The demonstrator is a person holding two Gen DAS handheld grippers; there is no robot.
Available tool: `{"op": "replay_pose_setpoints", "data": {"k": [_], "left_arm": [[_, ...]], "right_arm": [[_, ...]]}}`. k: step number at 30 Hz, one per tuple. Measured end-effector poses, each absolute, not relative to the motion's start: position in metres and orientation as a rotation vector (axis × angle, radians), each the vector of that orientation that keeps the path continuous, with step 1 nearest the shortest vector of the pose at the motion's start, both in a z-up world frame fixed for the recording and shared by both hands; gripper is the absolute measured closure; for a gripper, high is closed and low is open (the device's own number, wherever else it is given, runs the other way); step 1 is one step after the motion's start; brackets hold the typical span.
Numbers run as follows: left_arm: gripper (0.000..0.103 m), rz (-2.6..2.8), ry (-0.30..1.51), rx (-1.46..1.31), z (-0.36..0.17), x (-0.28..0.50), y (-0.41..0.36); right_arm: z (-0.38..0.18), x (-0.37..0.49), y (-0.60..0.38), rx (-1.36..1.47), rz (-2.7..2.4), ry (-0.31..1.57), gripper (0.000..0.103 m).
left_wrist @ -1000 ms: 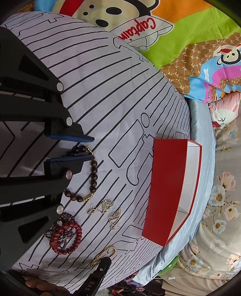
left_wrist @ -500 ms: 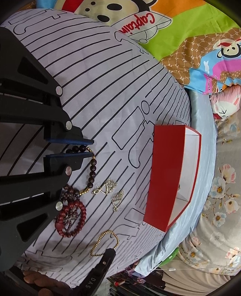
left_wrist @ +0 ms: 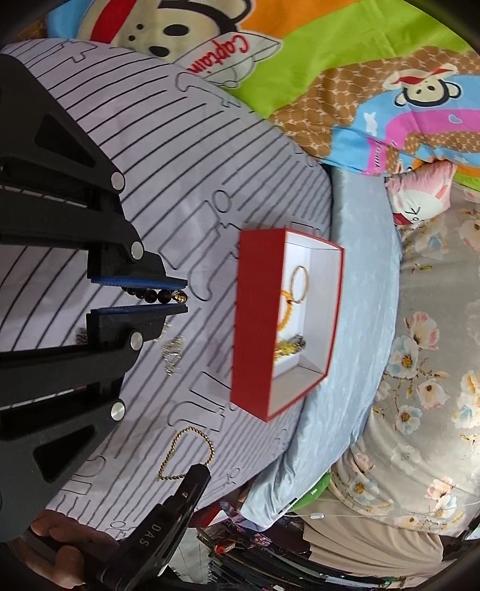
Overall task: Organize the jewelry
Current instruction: 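Carry the chain and brown bracelet into the red box and open both tools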
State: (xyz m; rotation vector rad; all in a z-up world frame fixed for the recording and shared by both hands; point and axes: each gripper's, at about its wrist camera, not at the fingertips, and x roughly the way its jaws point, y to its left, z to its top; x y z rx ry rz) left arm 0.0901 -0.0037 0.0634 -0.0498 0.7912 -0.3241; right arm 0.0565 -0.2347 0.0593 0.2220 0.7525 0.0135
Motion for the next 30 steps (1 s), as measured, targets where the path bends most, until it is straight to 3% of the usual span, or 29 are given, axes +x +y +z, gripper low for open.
{"op": "replay_pose_setpoints", "data": {"k": [15,30], "left_arm": [[0.096,-0.348,0.635,-0.030,0.128,0.159,-0.024],[0.096,-0.318,0.690,-0.009,0.095,0.236,-0.037]], "right_arm": [[0.113,0.128,-0.220,0.153,0.076,0.656,0.099],[0.077,0.214,-0.193,0.140,0.126,0.750,0.099]]}}
